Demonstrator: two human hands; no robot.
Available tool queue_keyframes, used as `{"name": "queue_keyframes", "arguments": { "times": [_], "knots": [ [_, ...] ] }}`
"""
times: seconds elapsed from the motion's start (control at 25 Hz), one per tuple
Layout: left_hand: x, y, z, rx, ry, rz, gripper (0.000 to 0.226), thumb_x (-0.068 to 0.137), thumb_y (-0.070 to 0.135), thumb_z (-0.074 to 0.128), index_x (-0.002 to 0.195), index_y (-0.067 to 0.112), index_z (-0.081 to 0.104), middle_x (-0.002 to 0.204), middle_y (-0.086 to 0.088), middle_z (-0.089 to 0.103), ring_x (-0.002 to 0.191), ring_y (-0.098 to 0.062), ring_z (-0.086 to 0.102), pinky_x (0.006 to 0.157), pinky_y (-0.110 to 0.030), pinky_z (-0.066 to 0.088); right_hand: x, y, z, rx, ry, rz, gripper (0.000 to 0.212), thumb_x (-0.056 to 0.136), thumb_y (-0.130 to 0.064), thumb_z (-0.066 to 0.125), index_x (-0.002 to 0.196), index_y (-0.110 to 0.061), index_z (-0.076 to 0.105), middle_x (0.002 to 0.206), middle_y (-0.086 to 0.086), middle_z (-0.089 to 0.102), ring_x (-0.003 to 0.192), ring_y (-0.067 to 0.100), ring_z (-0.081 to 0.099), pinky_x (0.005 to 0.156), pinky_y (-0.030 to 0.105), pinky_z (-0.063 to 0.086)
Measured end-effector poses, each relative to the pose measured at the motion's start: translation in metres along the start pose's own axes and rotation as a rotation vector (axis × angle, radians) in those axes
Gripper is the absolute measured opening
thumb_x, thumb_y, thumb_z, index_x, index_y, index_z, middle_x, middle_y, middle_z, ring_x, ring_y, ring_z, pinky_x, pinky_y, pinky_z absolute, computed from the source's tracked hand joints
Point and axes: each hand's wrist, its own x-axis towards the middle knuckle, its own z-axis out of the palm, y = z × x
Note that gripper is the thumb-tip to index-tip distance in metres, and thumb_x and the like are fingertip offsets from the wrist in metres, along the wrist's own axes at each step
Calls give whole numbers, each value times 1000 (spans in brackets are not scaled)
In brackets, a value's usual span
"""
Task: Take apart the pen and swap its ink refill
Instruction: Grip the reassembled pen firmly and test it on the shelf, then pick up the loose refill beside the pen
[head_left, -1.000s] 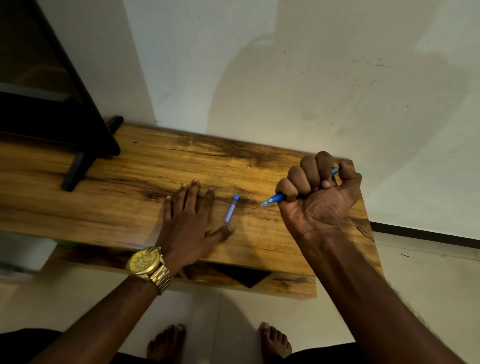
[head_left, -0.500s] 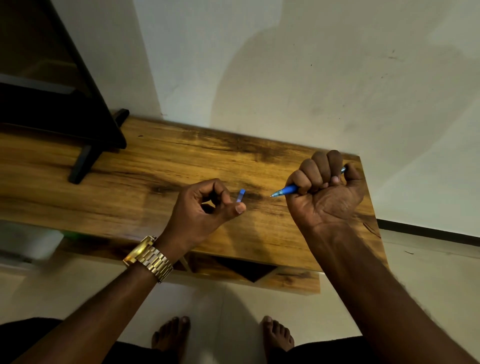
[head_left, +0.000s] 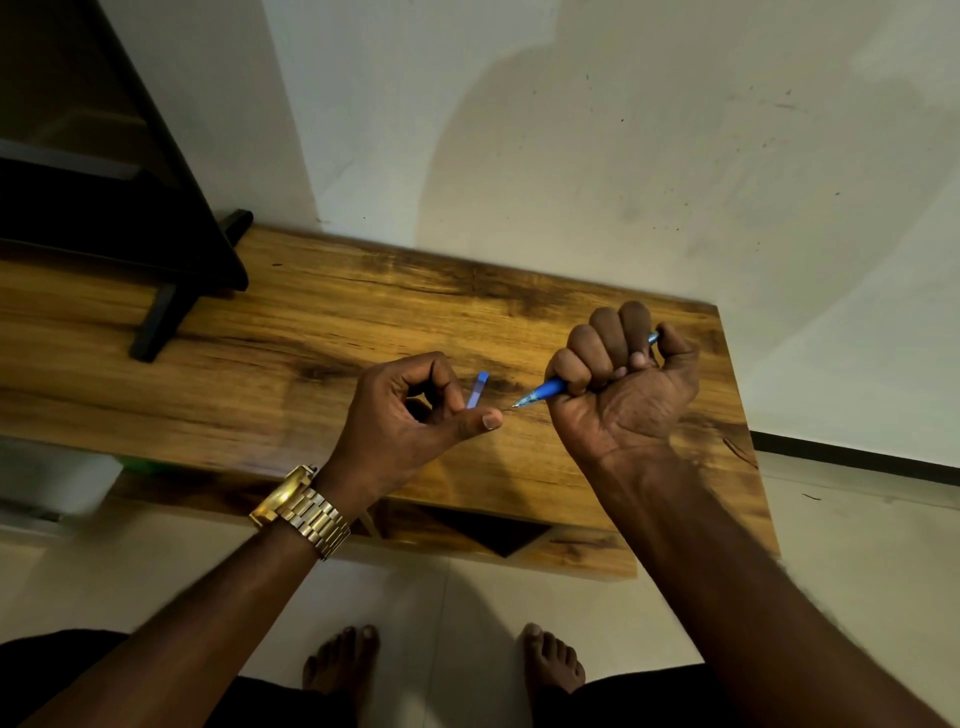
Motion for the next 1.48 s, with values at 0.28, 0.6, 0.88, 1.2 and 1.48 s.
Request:
{"name": "queue_keyframes", "arguments": {
  "times": [0.28, 0.6, 0.88, 1.2, 1.48],
  "knots": [
    [-1, -6, 1, 20, 11, 35, 33, 76, 42, 92, 72, 36, 60, 68, 11, 66, 60, -9, 60, 53, -28, 49, 0, 11, 7, -135, 79, 60, 48, 103, -47, 38, 67, -16, 47, 51, -6, 32, 43, 8, 23, 42, 23, 25],
    [1, -16, -10, 297, -85, -6, 45, 75, 62, 88, 106, 35, 70, 107, 19, 73, 95, -8, 67, 69, -22, 51, 16, 7, -3, -809, 365, 137, 34, 112, -35, 49, 93, -18, 70, 88, 0, 61, 76, 13, 56, 67, 30, 48],
    [-7, -67, -25, 1094, -204, -148, 107, 87, 89, 32, 171, 24, 21, 183, 0, 13, 169, -25, 14, 132, -57, 21, 34, -9, -52, -2027, 337, 185, 43, 105, -44, 66, 104, -2, 76, 94, 17, 75, 87, 33, 72, 77, 50, 61],
    [-3, -73, -20, 1167, -264, -143, 106, 89, 91, 25, 173, 27, 13, 184, 4, 6, 170, -20, 7, 134, -58, 17, 27, 25, -84, -2275, 373, -161, 49, 91, -49, 81, 112, -9, 62, 104, 15, 72, 87, 30, 68, 67, 42, 57],
    [-1, -69, -24, 1151, -283, -166, 101, 90, 87, 17, 173, 30, 13, 184, 7, 5, 170, -18, 3, 135, -58, 11, 8, 6, -70, -2294, 370, -346, 24, 107, -34, 62, 116, -12, 63, 104, 12, 74, 90, 29, 70, 67, 36, 48]
  ]
}}
